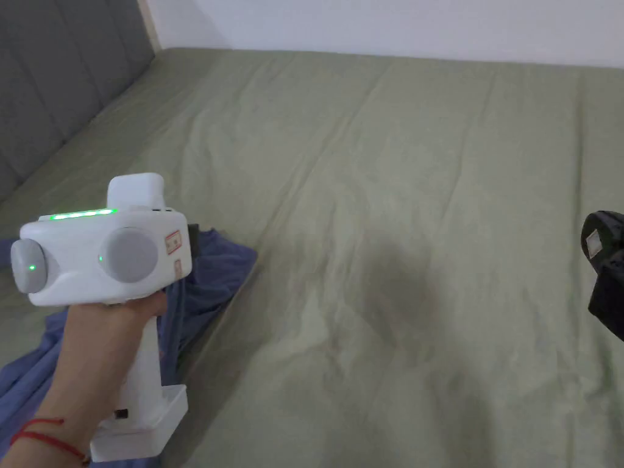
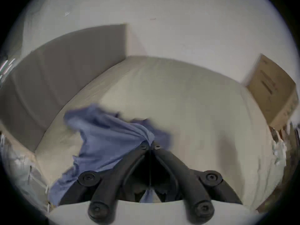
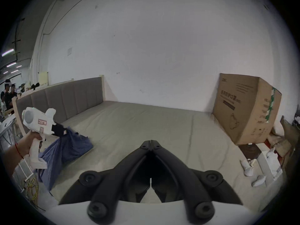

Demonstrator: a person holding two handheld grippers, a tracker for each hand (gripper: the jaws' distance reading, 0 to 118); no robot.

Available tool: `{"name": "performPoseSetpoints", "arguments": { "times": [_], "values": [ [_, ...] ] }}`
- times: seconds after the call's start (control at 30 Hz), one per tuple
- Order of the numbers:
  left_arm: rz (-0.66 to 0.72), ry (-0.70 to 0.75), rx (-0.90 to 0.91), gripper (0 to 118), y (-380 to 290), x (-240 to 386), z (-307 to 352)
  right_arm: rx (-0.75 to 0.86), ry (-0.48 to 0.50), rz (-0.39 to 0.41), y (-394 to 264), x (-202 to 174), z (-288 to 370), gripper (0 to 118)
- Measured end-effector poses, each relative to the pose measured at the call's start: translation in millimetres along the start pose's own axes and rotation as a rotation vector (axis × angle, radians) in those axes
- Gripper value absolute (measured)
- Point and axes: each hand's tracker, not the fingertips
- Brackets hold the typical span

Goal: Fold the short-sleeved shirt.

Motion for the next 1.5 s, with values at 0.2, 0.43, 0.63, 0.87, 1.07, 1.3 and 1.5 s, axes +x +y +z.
{"name": "performPoseSetpoints", "arguments": {
  "times": [0.2,0.43,0.63,0.87,1.07,1.3,1.5],
  "values": [
    [-0.227,-0.326,-0.016,0,4,185,3,0.035,-0.157,-0.024,-1,60,58,0],
    [-0.544,-0.620,-0.175,0,-93,390,10,0.036,-0.351,-0.055,-16,122,117,0],
    [-0.757,-0.719,-0.235,0,-174,496,30,-0.011,-0.490,-0.068,-33,160,151,0],
    [-0.806,-0.691,-0.305,0,-216,505,13,-0.043,-0.515,-0.087,-45,170,157,0],
    [-0.635,-0.782,-0.415,109,-181,451,18,-0.016,-0.482,-0.097,-41,159,162,0],
    [-0.379,-0.691,-0.078,111,-79,284,119,0.043,-0.425,-0.099,-36,134,172,0],
    [-0.139,-0.247,0.368,0,-67,123,234,0.072,-0.382,-0.112,-37,113,179,0]
  ]
}}
